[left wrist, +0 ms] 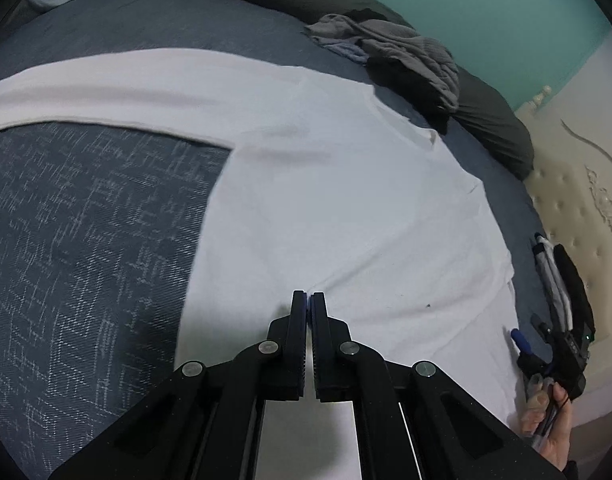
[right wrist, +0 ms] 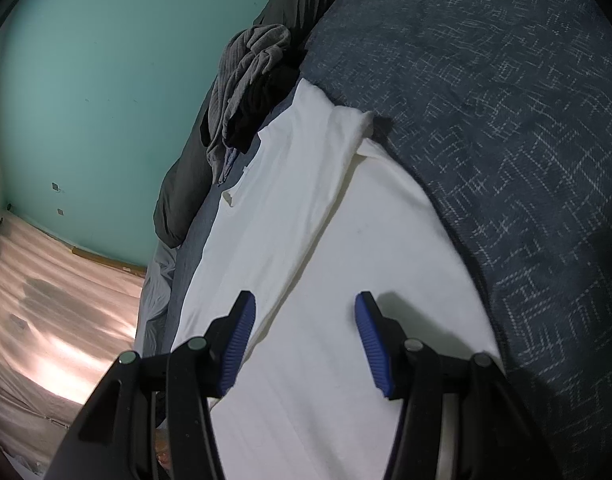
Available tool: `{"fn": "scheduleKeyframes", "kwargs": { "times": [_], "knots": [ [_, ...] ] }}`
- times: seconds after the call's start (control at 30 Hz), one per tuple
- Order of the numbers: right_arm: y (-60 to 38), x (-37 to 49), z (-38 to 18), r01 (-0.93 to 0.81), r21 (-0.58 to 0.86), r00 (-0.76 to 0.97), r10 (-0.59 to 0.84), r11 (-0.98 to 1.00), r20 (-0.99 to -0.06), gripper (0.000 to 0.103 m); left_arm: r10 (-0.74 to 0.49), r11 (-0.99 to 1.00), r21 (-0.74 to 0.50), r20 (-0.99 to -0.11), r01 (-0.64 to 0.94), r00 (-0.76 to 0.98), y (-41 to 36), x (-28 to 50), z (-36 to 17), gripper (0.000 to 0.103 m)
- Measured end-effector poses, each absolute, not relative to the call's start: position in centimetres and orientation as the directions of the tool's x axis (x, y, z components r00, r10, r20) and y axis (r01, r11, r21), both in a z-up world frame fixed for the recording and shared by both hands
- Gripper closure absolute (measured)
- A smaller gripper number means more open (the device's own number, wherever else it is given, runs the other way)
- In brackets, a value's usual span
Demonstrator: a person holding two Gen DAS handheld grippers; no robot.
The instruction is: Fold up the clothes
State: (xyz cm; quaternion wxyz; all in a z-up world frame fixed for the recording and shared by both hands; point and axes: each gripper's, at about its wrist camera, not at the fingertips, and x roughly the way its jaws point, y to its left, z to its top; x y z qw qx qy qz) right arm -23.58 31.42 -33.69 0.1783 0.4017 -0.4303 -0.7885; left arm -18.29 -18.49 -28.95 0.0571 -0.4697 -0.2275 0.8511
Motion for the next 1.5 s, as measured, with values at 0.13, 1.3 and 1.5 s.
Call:
{"fn": "scheduleKeyframes", "kwargs": {
  "times": [0.13, 1.3, 1.5],
  "knots": [
    [31.5, -23.7, -33.7, -0.067, 0.82, -0.616, -0.623, -0.569, -0.483, 0.05, 0.314, -0.897, -0.425, -0.804, 0.12, -0.504, -18.3, -18.7, -29.9, 0.101],
    [28.6, -37.6, -32.4, 0.04, -0.02, -0.494, -0.003, -0.999, -0.869, 0.043, 0.334, -0.936, -0.341, -0.797, -0.081, -0.503, -12.5, -22.3, -32.0, 0.082],
    [30.2, -37.4, -32.1, -0.038, -0.089, -0.523, 0.096, -0.995, -0.847, 0.051, 0.334, -0.937, -0.34, -0.798, -0.081, -0.501, -12.5, -22.4, -32.1, 0.082]
  ]
}}
